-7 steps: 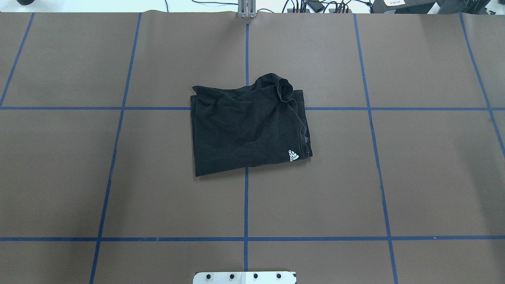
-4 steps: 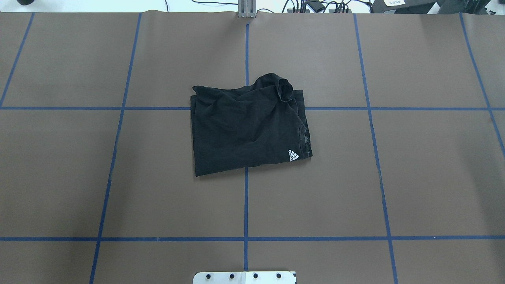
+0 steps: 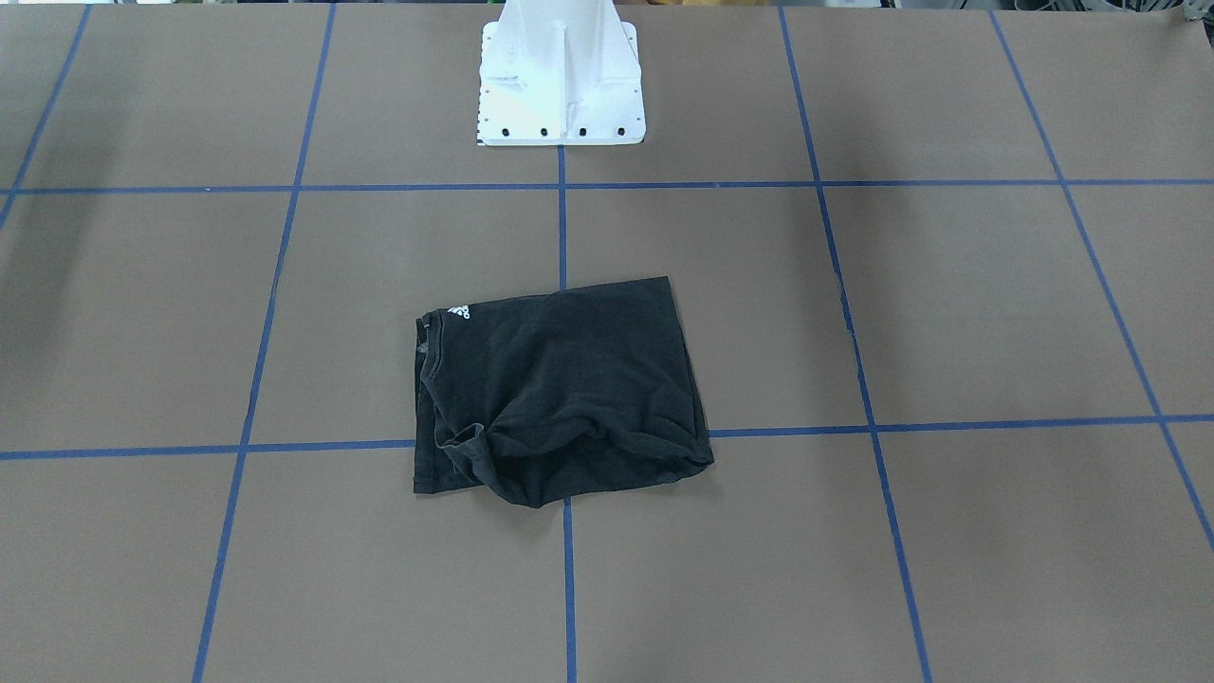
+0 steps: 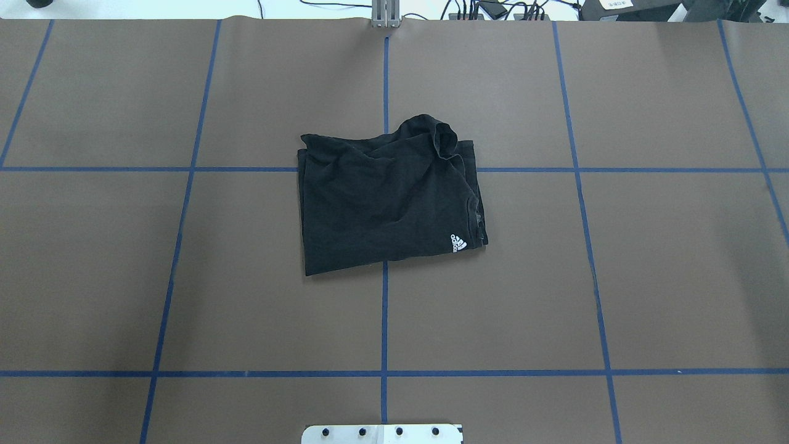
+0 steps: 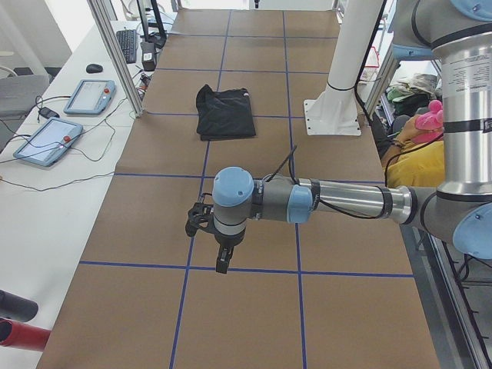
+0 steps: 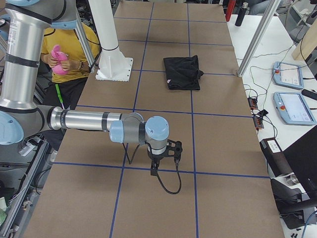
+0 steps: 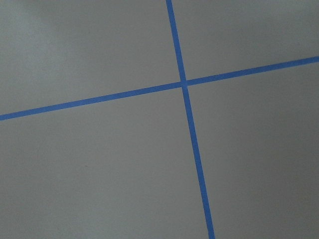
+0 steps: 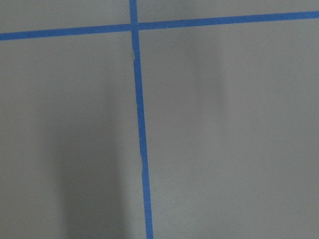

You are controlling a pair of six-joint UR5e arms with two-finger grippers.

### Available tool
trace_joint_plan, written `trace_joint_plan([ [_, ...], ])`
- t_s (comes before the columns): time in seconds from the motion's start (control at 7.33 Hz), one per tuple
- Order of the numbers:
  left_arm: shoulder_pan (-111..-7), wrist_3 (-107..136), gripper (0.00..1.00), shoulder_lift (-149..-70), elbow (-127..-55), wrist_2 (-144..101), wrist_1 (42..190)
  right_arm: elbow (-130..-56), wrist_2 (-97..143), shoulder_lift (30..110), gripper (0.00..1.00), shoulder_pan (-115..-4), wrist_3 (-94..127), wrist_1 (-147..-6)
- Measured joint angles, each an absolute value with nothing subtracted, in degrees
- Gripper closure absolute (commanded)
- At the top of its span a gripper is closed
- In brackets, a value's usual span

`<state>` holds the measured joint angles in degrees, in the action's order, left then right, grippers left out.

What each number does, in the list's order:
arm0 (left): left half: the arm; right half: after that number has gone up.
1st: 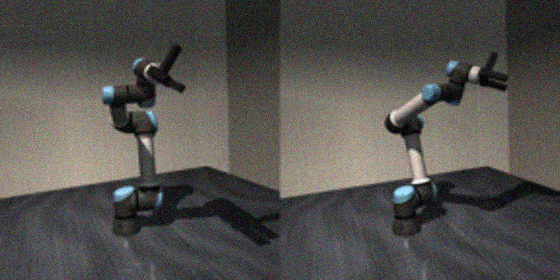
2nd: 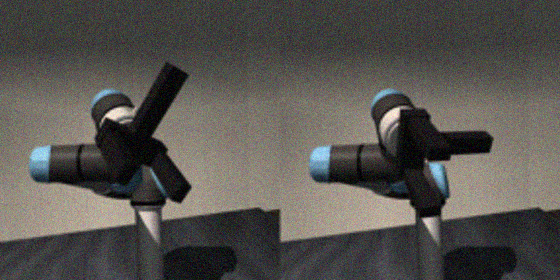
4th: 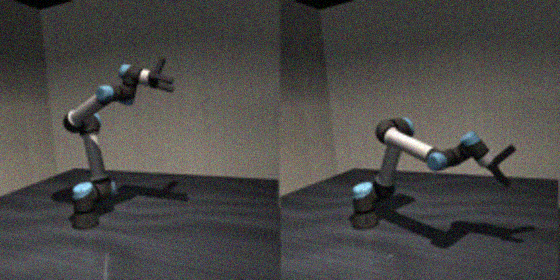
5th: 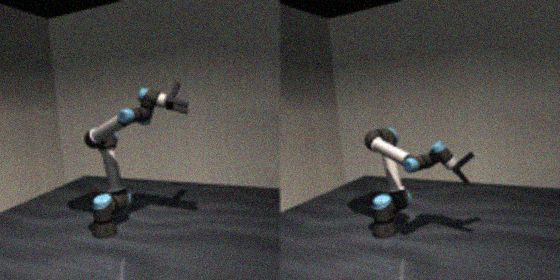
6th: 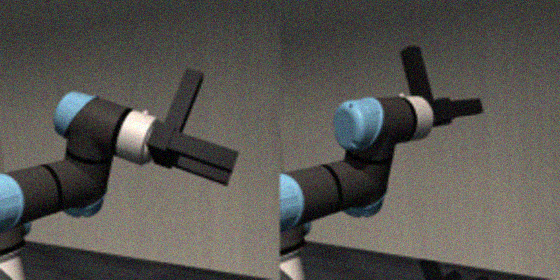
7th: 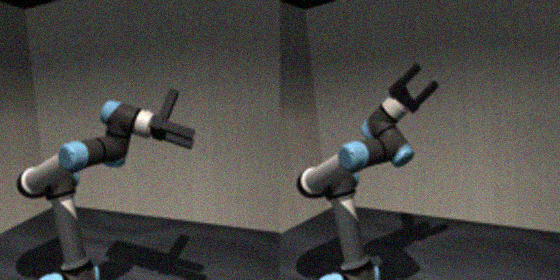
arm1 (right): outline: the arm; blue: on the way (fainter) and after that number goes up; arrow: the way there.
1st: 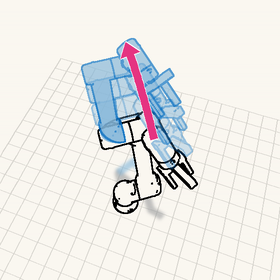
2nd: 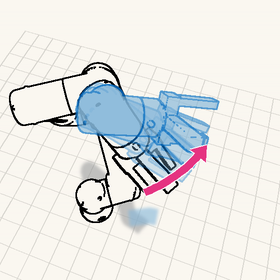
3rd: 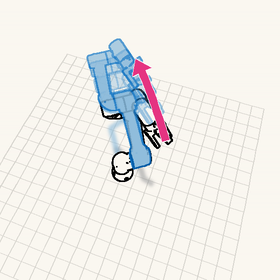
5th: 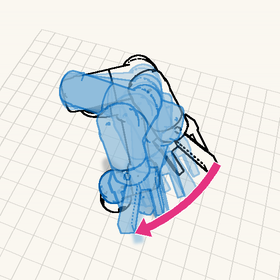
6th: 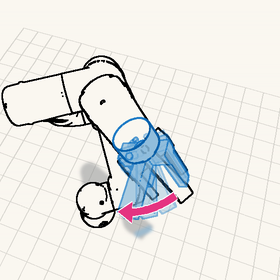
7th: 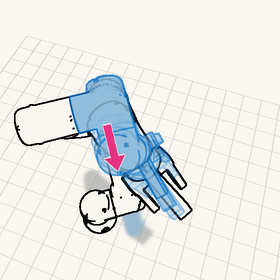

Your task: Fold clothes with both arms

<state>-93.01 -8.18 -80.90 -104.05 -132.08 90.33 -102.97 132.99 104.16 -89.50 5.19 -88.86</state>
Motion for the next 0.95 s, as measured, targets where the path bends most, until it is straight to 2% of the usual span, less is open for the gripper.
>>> trace_joint_plan([
  [0.95, -93.0, -8.2, 0.0, -79.8, -103.8, -132.0, 90.4, -104.1, 133.1, 104.1, 0.0, -89.6, 4.5, -88.8],
])
